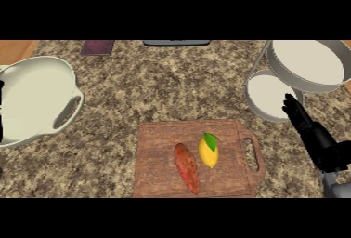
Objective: Pick the lemon from the cutting board and place it in the tiered basket
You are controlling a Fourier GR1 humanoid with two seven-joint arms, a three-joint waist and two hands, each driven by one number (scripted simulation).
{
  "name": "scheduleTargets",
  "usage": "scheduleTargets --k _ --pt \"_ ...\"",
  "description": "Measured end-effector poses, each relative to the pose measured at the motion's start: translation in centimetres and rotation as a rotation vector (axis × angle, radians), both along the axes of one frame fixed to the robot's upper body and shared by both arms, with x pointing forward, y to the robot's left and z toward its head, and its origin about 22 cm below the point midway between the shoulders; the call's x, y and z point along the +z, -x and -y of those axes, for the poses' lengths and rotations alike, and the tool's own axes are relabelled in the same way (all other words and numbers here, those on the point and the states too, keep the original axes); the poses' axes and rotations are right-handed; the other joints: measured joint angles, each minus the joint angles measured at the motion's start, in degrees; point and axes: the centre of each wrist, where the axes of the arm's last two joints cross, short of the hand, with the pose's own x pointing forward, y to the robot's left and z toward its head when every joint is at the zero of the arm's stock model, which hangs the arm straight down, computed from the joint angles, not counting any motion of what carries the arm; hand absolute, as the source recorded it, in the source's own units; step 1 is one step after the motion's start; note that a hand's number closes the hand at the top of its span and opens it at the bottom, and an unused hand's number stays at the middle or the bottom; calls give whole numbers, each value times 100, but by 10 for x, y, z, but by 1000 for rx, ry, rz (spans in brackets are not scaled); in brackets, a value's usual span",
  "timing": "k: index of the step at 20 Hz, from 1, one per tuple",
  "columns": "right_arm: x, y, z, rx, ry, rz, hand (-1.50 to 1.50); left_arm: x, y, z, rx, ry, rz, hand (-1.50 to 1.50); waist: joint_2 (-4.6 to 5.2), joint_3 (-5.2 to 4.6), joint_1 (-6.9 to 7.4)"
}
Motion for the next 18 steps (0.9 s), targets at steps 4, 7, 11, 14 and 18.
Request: scheduleTargets --k 4,7,11,14,18 --pt "1 1 -31 -84 -112 51 150 -2 0 17 -69 -24 -42 0 12 -44 -17" --pt "11 -3 -58 -222 -271 162 150 -11 3 27 -120 -35 -92 0 -64 -14 -214" --pt "-29 27 -39 -577 -127 8 -150 -22 9 34 -167 -26 -149 0 -7 -84 -331" --pt "-34 50 -59 -730 -96 -3 -150 -35 14 53 -204 -16 -178 0 -7 -90 -272" --pt "-14 78 -76 -768 -20 -15 -150 -34 14 57 -239 -16 -191 0 1 -99 -150"
